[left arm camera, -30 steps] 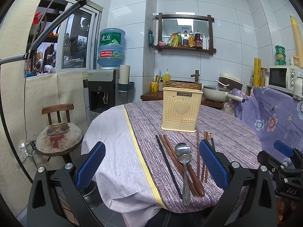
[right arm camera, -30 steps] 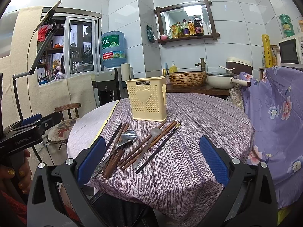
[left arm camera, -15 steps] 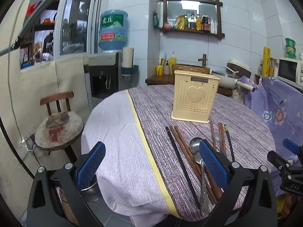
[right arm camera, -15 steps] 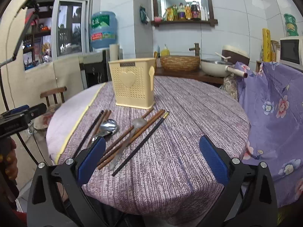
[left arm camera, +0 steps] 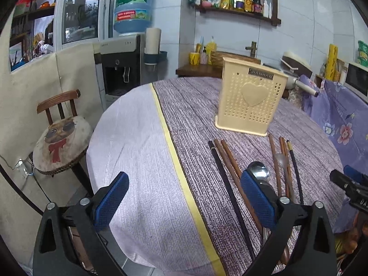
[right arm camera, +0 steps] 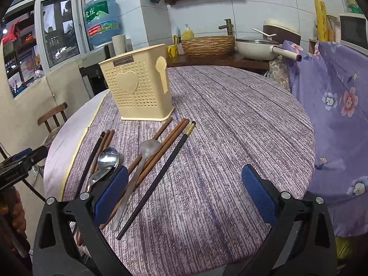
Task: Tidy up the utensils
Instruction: 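Close the left tool on a black chopstick while the right tool grasps a gold-tipped black chopstick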
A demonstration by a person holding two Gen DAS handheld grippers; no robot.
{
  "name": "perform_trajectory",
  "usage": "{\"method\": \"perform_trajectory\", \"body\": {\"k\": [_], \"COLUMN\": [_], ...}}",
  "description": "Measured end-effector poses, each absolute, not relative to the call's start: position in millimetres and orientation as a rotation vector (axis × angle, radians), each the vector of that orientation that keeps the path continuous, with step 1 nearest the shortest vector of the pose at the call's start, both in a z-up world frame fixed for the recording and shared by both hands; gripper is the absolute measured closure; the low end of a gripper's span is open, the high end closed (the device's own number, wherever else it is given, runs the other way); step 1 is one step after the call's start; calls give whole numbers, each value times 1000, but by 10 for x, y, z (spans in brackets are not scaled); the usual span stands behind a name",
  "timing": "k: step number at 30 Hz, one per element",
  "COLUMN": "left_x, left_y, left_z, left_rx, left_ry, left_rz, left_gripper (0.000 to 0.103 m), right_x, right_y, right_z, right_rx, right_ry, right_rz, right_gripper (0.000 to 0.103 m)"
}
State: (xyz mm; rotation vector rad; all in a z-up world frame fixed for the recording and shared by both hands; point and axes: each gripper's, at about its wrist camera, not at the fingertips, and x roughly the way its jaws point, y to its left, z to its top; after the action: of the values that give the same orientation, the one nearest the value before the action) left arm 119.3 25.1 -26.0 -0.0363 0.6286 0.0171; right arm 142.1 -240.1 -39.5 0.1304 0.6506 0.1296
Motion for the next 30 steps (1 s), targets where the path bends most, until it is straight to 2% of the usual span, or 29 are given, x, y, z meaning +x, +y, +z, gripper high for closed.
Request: {"method": "perform_trajectory", "body": {"k": [9, 12, 14, 21, 26, 30], "left_x": [1590, 1710, 1779, 1950, 2020, 2073], "left_y": [191, 207, 213, 219, 173, 84], "left_z": [-327, -365, -398, -493, -525, -529], "left_rx": [-24, -48, -63, -115, -124, -113], "left_ry": [728, 762, 784, 845, 878, 898], "left_rz": [-18, -29, -32, -20, -18, -34], "left_gripper": [37, 45, 48, 49, 50, 58], "right_x": [1914, 2032, 2115, 2345, 2437, 2452], "right_y": [-2367, -2308, -2268, -2142, -2139, -2144], "right_z": [-560, -586, -588, -617, -708, -739], "right_rx": [209, 208, 205, 166, 176, 186], "right_ry": [812, 837, 848, 883, 915, 922], "right_rz": [135, 126, 117, 71, 48, 43], "right_gripper": [45, 54, 58, 72, 75, 78]}}
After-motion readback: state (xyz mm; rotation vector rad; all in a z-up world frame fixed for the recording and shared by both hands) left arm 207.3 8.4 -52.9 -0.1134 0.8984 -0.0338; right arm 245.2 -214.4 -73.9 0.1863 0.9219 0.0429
